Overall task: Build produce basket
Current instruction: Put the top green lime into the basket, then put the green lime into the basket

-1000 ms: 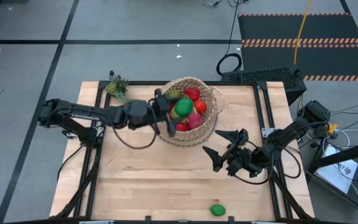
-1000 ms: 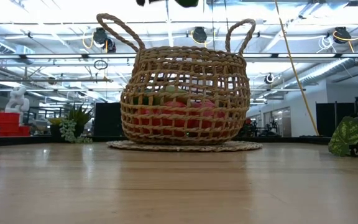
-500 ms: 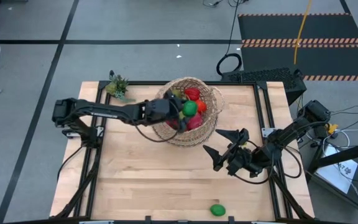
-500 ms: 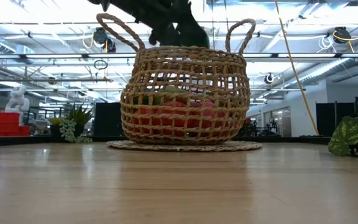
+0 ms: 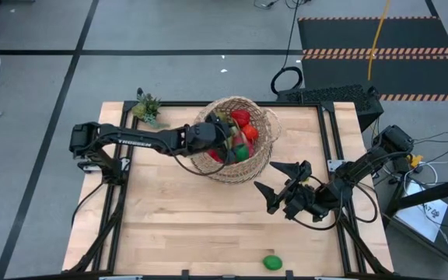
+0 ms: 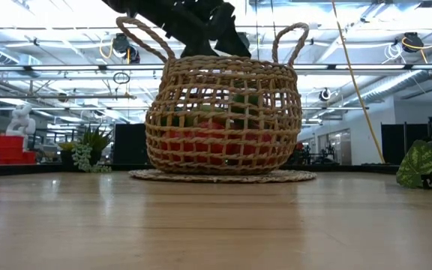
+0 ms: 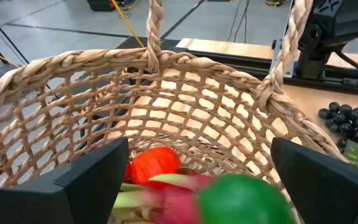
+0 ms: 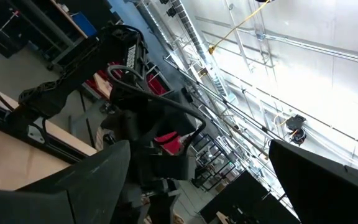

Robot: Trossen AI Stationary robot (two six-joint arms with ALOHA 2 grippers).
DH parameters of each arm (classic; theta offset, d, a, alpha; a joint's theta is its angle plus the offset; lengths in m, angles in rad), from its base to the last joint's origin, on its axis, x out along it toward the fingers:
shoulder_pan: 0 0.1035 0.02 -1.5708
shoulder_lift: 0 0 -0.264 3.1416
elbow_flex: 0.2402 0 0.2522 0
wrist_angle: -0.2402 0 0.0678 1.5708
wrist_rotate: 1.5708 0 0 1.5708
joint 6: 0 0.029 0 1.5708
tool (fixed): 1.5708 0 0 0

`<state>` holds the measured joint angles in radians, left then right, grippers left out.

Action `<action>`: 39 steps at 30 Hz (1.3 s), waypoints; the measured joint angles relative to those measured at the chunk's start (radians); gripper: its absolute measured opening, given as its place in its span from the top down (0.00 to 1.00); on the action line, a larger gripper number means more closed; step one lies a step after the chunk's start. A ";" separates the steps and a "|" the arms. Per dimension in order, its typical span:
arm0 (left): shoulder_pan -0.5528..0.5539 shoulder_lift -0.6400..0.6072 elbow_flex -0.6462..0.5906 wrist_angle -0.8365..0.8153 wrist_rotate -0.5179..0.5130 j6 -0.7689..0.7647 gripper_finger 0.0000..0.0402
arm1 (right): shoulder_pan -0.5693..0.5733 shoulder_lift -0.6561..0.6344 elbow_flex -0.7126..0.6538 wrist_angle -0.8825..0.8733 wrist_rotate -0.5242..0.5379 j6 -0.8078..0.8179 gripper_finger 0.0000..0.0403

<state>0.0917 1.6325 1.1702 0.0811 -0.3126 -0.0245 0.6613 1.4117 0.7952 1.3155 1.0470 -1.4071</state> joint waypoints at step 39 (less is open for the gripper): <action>-0.302 -0.537 0.000 -0.589 -0.002 -0.049 0.03 | 0.249 0.000 0.001 -0.725 -0.053 1.466 0.06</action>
<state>-0.2107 1.0954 1.1706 -0.5080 -0.3147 -0.0738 0.9107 1.4117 0.7959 0.5907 0.9938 0.0587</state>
